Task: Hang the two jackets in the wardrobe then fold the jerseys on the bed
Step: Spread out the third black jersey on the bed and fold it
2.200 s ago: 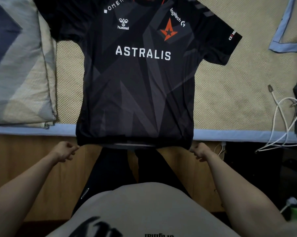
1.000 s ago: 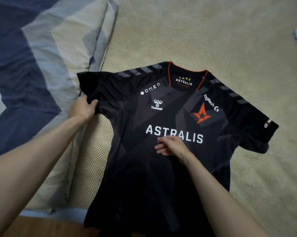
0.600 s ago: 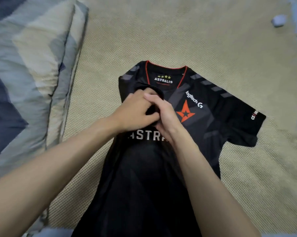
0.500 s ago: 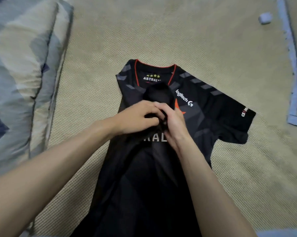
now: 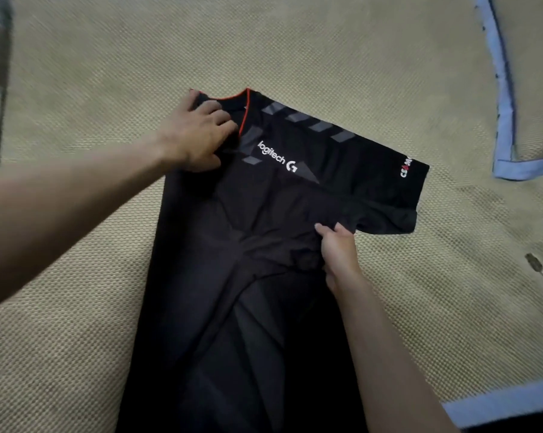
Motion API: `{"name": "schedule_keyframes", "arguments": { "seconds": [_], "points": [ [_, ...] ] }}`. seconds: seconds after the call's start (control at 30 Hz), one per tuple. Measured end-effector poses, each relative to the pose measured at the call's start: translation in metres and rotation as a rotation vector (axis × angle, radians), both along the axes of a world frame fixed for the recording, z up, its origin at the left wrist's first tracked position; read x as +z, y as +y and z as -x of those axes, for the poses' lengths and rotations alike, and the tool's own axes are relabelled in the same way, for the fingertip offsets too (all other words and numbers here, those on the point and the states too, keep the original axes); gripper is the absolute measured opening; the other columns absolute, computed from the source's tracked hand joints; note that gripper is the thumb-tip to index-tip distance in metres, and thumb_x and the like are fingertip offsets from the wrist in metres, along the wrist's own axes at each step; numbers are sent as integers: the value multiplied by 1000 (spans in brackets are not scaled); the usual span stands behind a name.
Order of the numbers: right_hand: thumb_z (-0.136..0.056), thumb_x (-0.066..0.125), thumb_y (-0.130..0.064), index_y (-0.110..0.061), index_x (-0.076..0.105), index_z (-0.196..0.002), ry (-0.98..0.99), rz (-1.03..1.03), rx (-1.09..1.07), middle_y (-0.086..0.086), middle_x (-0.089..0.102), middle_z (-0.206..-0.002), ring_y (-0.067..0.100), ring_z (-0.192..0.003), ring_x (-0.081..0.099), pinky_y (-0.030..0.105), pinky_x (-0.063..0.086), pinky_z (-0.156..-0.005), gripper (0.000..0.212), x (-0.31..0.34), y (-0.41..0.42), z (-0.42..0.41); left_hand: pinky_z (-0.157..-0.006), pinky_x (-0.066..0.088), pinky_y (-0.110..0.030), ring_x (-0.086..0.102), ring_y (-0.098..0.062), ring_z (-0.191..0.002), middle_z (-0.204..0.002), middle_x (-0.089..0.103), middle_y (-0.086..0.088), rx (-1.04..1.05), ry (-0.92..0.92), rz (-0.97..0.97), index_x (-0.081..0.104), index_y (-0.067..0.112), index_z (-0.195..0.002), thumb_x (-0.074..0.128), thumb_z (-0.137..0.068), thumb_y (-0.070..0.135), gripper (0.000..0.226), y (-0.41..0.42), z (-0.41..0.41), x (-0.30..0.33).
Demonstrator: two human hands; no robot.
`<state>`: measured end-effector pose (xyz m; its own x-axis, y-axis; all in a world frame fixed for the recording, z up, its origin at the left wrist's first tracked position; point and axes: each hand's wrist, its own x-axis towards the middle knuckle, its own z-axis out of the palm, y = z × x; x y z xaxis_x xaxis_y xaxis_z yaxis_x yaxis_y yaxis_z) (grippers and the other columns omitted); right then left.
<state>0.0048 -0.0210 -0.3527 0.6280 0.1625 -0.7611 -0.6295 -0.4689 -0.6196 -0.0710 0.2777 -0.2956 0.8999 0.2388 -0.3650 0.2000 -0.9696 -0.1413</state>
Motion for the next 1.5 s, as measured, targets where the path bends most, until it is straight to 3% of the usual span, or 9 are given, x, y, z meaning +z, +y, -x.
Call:
{"name": "schedule_keyframes", "arguments": {
  "seconds": [0.17,0.3,0.43,0.53,0.67,0.83,1.0,1.13,1.5],
  "points": [
    [-107,47,-22,-3,45,-150,-305,106,60,11,51,-151,25,-142,46,19,29,-114,47,10,16,14,-123,7,-55,44,-20,-136,-126,62,4,-167,295,-219,60,25,-128,56,-88,57,52,16,-36,15],
    [-110,42,-27,-7,47,-149,-448,133,97,7,58,-145,21,-136,51,8,26,-99,44,14,10,11,-119,24,-48,45,-17,-132,-131,57,9,-249,341,-293,55,32,-129,53,-91,47,41,35,-45,29],
    [-108,45,-34,-10,55,-143,-522,97,125,2,64,-138,15,-130,57,27,43,-111,44,11,-5,1,-89,44,-37,58,-24,-98,-97,66,4,9,208,60,63,27,-105,67,-89,39,21,50,-53,34],
    [-107,48,-30,-11,63,-133,-510,29,107,-5,69,-126,6,-118,62,29,48,-108,35,13,-16,-12,-83,54,-48,61,-28,-79,-81,67,-6,237,150,424,65,17,-85,78,-85,18,13,54,-64,39],
    [-107,51,-22,-9,66,-129,-588,-92,26,-13,68,-117,-13,-105,61,7,45,-97,30,35,-15,-49,-84,49,-42,65,-27,-91,-88,74,-4,399,89,574,67,18,-85,80,-84,22,13,62,-73,59],
    [-105,51,-29,-16,68,-123,-672,-123,-54,-4,72,-118,9,-111,66,30,52,-103,28,55,-23,-122,-95,44,-39,62,-24,-104,-101,73,-3,601,-80,667,67,18,-94,79,-85,26,17,68,-79,56],
    [-106,49,-22,-14,68,-113,-693,34,40,-7,69,-103,6,-94,64,27,54,-94,22,31,-46,-157,-87,47,-38,61,-28,-99,-106,67,-10,634,-226,618,66,13,-105,75,-89,22,20,44,-91,25],
    [-104,50,-22,-8,62,-125,-613,179,196,4,68,-122,19,-113,63,37,49,-105,27,0,-57,-172,-97,50,-47,62,-37,-114,-120,68,-18,559,-285,475,68,8,-114,71,-92,19,25,23,-105,-1],
    [-106,50,-24,-13,56,-125,-714,291,178,3,68,-119,18,-107,65,29,50,-92,23,-8,-79,-163,-95,51,-48,62,-36,-114,-121,69,-13,561,-351,401,67,18,-114,65,-94,24,21,6,-108,-8]
  ]
}}
